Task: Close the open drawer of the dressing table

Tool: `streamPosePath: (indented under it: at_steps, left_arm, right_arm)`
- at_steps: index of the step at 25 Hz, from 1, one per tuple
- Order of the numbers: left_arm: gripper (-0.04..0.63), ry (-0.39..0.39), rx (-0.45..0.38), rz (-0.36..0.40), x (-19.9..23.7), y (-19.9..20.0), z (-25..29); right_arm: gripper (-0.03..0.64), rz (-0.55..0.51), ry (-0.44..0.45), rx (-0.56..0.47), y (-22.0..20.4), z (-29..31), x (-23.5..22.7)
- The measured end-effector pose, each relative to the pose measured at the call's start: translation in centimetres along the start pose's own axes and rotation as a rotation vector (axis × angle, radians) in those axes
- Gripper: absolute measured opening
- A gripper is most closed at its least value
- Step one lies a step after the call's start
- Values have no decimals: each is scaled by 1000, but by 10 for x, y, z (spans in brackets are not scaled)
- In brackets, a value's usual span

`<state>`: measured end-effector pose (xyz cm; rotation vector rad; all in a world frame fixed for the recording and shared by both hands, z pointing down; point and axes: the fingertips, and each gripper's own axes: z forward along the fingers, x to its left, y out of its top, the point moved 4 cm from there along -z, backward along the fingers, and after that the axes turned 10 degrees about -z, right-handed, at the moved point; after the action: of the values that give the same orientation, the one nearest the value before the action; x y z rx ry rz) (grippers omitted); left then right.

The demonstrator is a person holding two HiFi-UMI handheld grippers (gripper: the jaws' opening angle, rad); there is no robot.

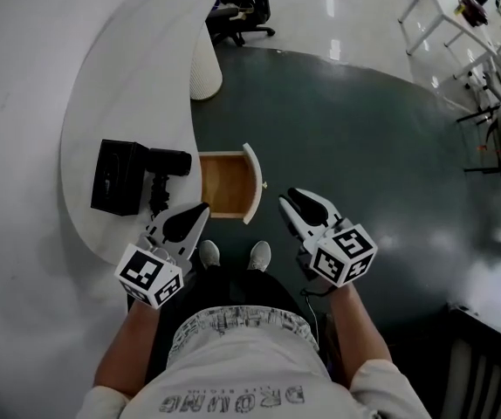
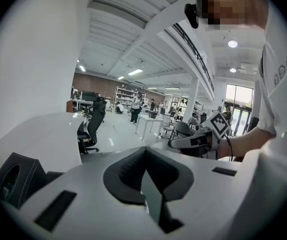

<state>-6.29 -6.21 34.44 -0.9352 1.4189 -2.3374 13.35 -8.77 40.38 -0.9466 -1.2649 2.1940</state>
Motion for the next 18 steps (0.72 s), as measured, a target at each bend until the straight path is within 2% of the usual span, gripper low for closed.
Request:
streamPosePath:
  at_steps: [11, 18]
  left_arm:
    - [15, -59, 102, -5, 29, -21, 39]
    - [15, -115, 178, -30, 54, -46, 56]
  right_arm:
    - [110, 111, -71, 38, -45, 38, -42]
    - [110, 210, -132, 73, -93, 69, -62]
